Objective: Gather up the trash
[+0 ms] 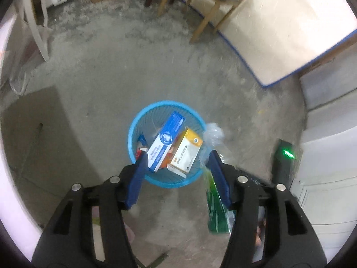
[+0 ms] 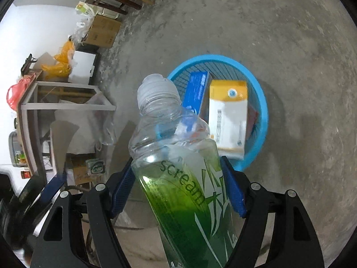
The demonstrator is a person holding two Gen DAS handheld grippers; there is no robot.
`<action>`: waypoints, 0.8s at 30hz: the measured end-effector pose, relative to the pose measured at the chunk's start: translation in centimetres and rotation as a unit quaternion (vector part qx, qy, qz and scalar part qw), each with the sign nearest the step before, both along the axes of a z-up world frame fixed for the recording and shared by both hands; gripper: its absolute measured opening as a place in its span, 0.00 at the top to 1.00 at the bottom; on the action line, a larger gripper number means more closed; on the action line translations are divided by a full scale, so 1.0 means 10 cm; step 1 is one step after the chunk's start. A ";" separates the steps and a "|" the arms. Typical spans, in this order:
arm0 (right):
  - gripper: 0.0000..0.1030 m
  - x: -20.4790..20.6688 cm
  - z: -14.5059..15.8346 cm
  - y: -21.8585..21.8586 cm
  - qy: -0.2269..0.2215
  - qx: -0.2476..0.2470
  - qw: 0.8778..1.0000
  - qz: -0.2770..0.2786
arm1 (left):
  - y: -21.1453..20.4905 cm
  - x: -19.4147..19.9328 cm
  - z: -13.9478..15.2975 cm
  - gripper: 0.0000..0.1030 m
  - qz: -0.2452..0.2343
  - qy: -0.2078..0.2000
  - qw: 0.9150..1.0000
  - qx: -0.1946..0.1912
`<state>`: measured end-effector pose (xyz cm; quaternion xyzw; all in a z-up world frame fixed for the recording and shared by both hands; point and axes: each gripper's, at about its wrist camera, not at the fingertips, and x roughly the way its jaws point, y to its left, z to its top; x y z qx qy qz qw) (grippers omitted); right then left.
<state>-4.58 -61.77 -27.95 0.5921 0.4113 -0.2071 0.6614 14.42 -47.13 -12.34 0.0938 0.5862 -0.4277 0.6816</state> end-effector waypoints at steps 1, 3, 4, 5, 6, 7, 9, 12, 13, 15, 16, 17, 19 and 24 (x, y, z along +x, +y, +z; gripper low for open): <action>0.30 0.07 -0.02 -0.03 0.002 -0.005 1.000 0.000 | 0.10 -0.01 0.11 0.43 0.001 -0.011 1.000 -0.008; 0.29 0.25 -0.12 -0.10 0.008 -0.020 1.000 0.000 | 0.41 -0.06 0.37 0.40 -0.001 -0.044 0.999 -0.026; 0.29 0.34 -0.22 -0.14 0.018 -0.024 1.000 -0.001 | 0.50 -0.07 0.44 0.39 -0.001 -0.054 0.998 -0.032; 0.28 0.40 -0.33 -0.17 0.025 -0.021 0.999 -0.002 | 0.67 -0.10 0.54 0.36 0.004 -0.068 0.997 -0.040; 0.27 0.44 -0.43 -0.19 0.031 -0.017 0.999 -0.003 | 0.85 -0.12 0.63 0.33 0.008 -0.079 0.996 -0.047; 0.26 0.47 -0.55 -0.21 0.045 -0.011 0.999 -0.008 | 1.04 -0.15 0.71 0.32 0.019 -0.088 0.995 -0.051; 0.26 0.46 -0.69 -0.22 0.050 0.000 0.999 -0.016 | 1.39 -0.19 0.82 0.30 0.043 -0.097 0.992 -0.064; 0.26 0.41 -0.72 -0.21 0.052 -0.003 0.999 -0.015 | 1.86 -0.28 0.90 0.28 0.075 -0.108 0.989 -0.074; 0.26 0.37 -0.68 -0.20 0.051 -0.010 0.999 -0.014 | 2.06 -0.33 0.91 0.28 0.089 -0.122 0.986 -0.074; 0.26 0.30 -0.60 -0.17 0.047 -0.022 0.999 -0.011 | 2.32 -0.40 0.92 0.26 0.111 -0.141 0.981 -0.071; 0.26 0.26 -0.55 -0.16 0.046 -0.027 0.999 -0.011 | 2.49 -0.46 0.92 0.26 0.126 -0.148 0.978 -0.073; 0.26 0.19 -0.48 -0.15 0.042 -0.037 0.998 -0.010 | 2.60 -0.47 0.92 0.26 0.136 -0.152 0.976 -0.073; 0.26 0.07 -0.34 -0.12 0.039 -0.057 0.998 -0.007 | 2.81 -0.53 0.93 0.24 0.153 -0.156 0.973 -0.077; 0.26 -0.26 0.17 0.09 0.027 -0.119 0.993 0.009 | 3.24 -0.76 1.01 0.19 0.188 -0.184 0.961 -0.089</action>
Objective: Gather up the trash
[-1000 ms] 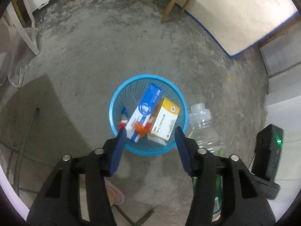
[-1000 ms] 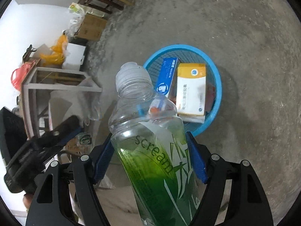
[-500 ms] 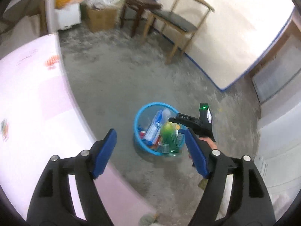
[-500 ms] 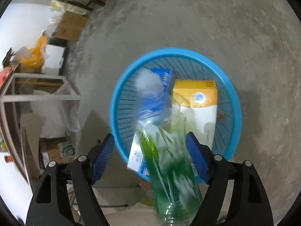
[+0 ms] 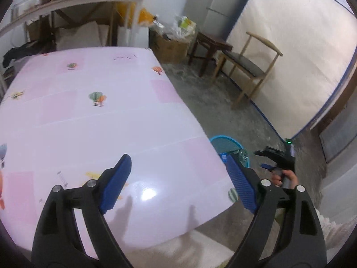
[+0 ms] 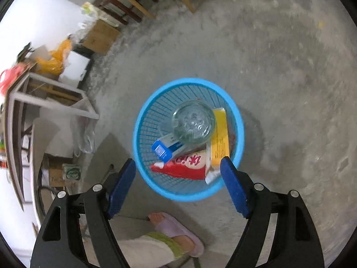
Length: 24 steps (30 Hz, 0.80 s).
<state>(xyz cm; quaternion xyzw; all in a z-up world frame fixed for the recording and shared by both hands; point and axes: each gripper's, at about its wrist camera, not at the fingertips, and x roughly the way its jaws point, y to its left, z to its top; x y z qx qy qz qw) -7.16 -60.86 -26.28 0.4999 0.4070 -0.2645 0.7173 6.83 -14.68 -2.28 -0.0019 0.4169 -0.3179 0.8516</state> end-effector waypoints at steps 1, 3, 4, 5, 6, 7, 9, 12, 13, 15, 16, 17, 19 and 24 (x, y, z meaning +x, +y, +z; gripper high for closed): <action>0.26 -0.07 0.15 0.11 -0.002 -0.016 1.000 0.010 | 0.07 -0.04 0.01 0.18 0.011 -0.004 1.000 -0.004; 0.26 -0.13 0.36 0.31 -0.004 -0.040 0.999 0.029 | 0.22 -0.11 0.02 0.15 0.029 -0.010 0.999 -0.011; 0.26 -0.15 0.48 0.43 -0.003 -0.053 0.998 0.039 | 0.28 -0.15 0.03 0.13 0.044 -0.013 0.999 -0.013; 0.26 -0.17 0.65 0.61 -0.007 -0.072 0.996 0.057 | 0.29 -0.16 0.02 0.12 0.055 -0.015 0.998 -0.014; 0.25 -0.17 0.85 0.83 -0.021 -0.096 0.992 0.085 | 0.34 -0.19 0.03 0.11 0.069 -0.016 0.997 -0.015; 0.20 -0.17 1.02 1.01 -0.032 -0.119 0.986 0.111 | 0.39 -0.21 0.04 0.10 0.082 -0.016 0.996 -0.015; 0.16 -0.18 1.32 1.34 -0.055 -0.155 0.975 0.147 | 0.45 -0.27 0.08 0.08 0.095 -0.021 0.995 -0.010; 0.09 -0.22 1.80 1.92 -0.087 -0.217 0.951 0.201 | 0.43 -0.34 0.14 0.08 0.091 -0.046 0.995 -0.003; 0.06 -0.22 1.90 2.05 -0.092 -0.234 0.945 0.211 | 0.41 -0.36 0.16 0.08 0.100 -0.055 0.993 0.009; 0.06 -0.27 2.15 2.38 -0.113 -0.284 0.925 0.226 | 0.42 -0.43 0.18 0.08 0.116 -0.065 0.991 0.028; 0.06 -0.30 2.23 2.51 -0.119 -0.302 0.918 0.227 | 0.40 -0.46 0.19 0.08 0.120 -0.068 0.990 0.033; 0.06 -0.32 2.31 2.66 -0.126 -0.322 0.910 0.229 | 0.40 -0.47 0.19 0.08 0.127 -0.070 0.989 0.039; 0.06 -0.36 2.39 2.89 -0.131 -0.349 0.900 0.227 | 0.39 -0.49 0.20 0.08 0.140 -0.074 0.986 0.047; 0.06 -0.33 2.49 3.26 -0.109 -0.397 0.885 0.219 | 0.40 -0.56 0.27 0.08 0.135 -0.077 0.987 0.047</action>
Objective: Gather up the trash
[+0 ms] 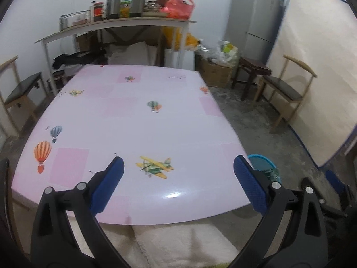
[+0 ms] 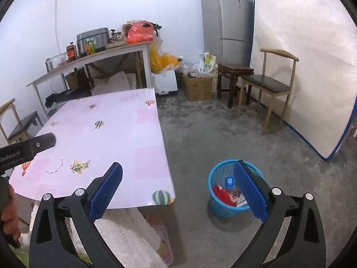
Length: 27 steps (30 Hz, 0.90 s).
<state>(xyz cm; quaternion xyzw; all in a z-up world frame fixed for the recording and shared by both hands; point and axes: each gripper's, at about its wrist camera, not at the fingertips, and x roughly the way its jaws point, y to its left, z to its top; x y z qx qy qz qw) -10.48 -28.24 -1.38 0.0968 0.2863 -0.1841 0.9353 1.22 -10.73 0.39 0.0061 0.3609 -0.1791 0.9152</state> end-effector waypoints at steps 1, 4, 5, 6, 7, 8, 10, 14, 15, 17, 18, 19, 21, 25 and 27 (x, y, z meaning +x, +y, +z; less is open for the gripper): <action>0.06 0.00 0.00 0.04 0.003 0.001 1.000 -0.004 | -0.01 -0.01 -0.02 0.08 0.007 0.005 1.000 0.008; 0.06 0.00 -0.02 0.13 0.022 0.007 1.000 -0.014 | -0.09 -0.09 -0.12 0.08 0.017 0.019 0.999 0.037; 0.06 -0.03 -0.05 0.17 0.030 0.010 0.999 -0.014 | -0.12 -0.10 -0.16 0.08 0.015 0.028 0.999 0.043; 0.06 -0.03 -0.06 0.18 0.038 0.009 0.999 -0.015 | -0.15 -0.10 -0.21 0.08 0.010 0.042 0.998 0.048; 0.06 -0.03 -0.08 0.20 0.048 0.001 0.999 -0.019 | -0.17 -0.11 -0.26 0.08 0.007 0.055 0.997 0.055; 0.06 -0.03 -0.12 0.22 0.053 -0.006 0.998 -0.020 | -0.18 -0.12 -0.30 0.08 0.004 0.062 0.996 0.060; 0.06 -0.04 -0.14 0.20 0.062 -0.020 0.998 -0.026 | -0.21 -0.13 -0.35 0.08 0.002 0.072 0.995 0.068; 0.06 -0.05 -0.18 0.08 0.074 -0.017 0.996 -0.047 | -0.26 -0.12 -0.37 0.08 0.004 0.069 0.995 0.075; 0.06 -0.05 -0.19 0.05 0.077 -0.016 0.996 -0.052 | -0.27 -0.12 -0.37 0.08 0.005 0.067 0.995 0.075; 0.06 -0.03 -0.20 -0.01 0.081 -0.016 0.995 -0.058 | -0.30 -0.11 -0.36 0.08 0.006 0.066 0.995 0.078; 0.06 -0.04 -0.21 -0.03 0.083 -0.017 0.995 -0.061 | -0.31 -0.10 -0.36 0.08 0.006 0.066 0.995 0.080; 0.06 -0.02 -0.21 -0.04 0.084 -0.018 0.994 -0.062 | -0.32 -0.10 -0.37 0.08 0.006 0.068 0.994 0.081; 0.06 -0.02 -0.23 -0.08 0.086 -0.019 0.994 -0.065 | -0.34 -0.08 -0.38 0.08 0.008 0.069 0.994 0.085; 0.06 0.00 -0.27 -0.13 0.093 -0.017 0.993 -0.067 | -0.36 -0.06 -0.36 0.08 0.014 0.064 0.994 0.092; 0.06 0.00 -0.29 -0.15 0.096 -0.017 0.993 -0.068 | -0.36 -0.07 -0.36 0.08 0.019 0.060 0.993 0.098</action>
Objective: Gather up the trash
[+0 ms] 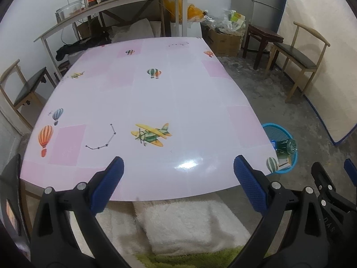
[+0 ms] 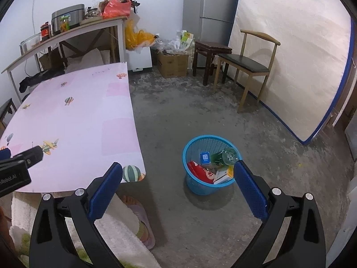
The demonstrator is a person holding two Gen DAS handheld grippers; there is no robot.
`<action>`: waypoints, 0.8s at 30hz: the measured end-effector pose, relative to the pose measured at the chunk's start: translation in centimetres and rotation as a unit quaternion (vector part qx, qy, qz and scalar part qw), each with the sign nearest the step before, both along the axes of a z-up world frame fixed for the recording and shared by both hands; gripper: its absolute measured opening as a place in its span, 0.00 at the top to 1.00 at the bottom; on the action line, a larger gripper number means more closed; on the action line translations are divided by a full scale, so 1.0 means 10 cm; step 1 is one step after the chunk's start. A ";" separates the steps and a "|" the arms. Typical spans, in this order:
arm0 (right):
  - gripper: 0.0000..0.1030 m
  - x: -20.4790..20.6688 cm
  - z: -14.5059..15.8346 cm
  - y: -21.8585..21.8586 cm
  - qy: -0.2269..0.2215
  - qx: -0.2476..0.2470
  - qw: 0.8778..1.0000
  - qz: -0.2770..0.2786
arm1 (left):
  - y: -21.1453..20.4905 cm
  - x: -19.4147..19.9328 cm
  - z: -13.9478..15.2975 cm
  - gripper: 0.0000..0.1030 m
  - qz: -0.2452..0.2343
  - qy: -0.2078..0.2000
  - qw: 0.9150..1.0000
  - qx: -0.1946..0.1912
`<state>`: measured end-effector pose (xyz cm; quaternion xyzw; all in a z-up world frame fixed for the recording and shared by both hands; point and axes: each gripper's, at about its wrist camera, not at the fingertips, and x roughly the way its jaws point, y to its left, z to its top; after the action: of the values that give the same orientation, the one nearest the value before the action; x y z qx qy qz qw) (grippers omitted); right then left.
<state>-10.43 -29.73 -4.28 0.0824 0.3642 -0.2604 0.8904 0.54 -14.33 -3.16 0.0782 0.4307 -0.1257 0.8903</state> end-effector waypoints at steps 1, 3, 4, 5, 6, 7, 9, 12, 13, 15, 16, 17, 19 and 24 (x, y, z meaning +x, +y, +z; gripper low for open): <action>0.06 0.00 -0.01 -0.01 0.001 0.000 1.000 -0.001 | 0.00 0.00 0.01 0.08 0.001 -0.002 1.000 0.002; 0.06 0.00 0.00 -0.02 0.001 0.000 1.000 -0.003 | 0.00 -0.01 0.01 0.08 0.003 -0.004 1.000 0.006; 0.06 0.00 0.00 -0.03 0.001 -0.003 1.000 -0.003 | 0.00 -0.01 0.01 0.08 0.003 -0.005 1.000 0.008; 0.06 0.00 0.00 -0.04 0.001 -0.005 1.000 -0.004 | 0.01 -0.01 0.01 0.08 0.005 -0.006 1.000 0.010; 0.06 0.00 0.01 -0.04 0.001 -0.007 1.000 -0.004 | 0.02 -0.01 0.01 0.08 0.007 -0.006 1.000 0.011; 0.06 0.00 0.00 -0.04 0.001 -0.010 1.000 -0.004 | 0.02 -0.01 0.01 0.08 0.007 -0.006 1.000 0.012; 0.06 -0.01 0.00 -0.04 0.002 -0.010 1.000 -0.007 | 0.03 -0.01 0.02 0.08 0.011 -0.007 1.000 0.015; 0.06 -0.03 -0.01 -0.05 0.002 -0.009 1.000 -0.012 | 0.04 -0.01 0.02 0.08 0.015 -0.008 1.000 0.018; 0.06 -0.03 -0.01 -0.06 0.002 -0.009 1.000 -0.013 | 0.04 -0.01 0.02 0.08 0.016 -0.009 1.000 0.019; 0.06 -0.03 -0.01 -0.06 0.001 -0.008 1.000 -0.015 | 0.05 0.00 0.02 0.08 0.016 -0.009 1.000 0.022; 0.06 -0.03 -0.01 -0.07 0.002 -0.008 1.000 -0.014 | 0.05 0.00 0.02 0.08 0.016 -0.010 1.000 0.024; 0.06 -0.03 -0.01 -0.06 0.003 -0.007 1.000 -0.014 | 0.05 0.00 0.03 0.08 0.016 -0.011 0.999 0.026; 0.06 -0.03 -0.01 -0.06 0.004 -0.006 1.000 -0.012 | 0.06 -0.01 0.04 0.08 0.018 -0.016 0.999 0.028; 0.06 -0.05 -0.01 -0.04 0.003 -0.008 1.000 -0.014 | 0.08 -0.03 0.06 0.08 0.025 -0.021 0.999 0.031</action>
<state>-10.96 -30.17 -4.36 0.0793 0.3634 -0.2760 0.8863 0.26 -13.48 -2.57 0.0975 0.4170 -0.0885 0.8993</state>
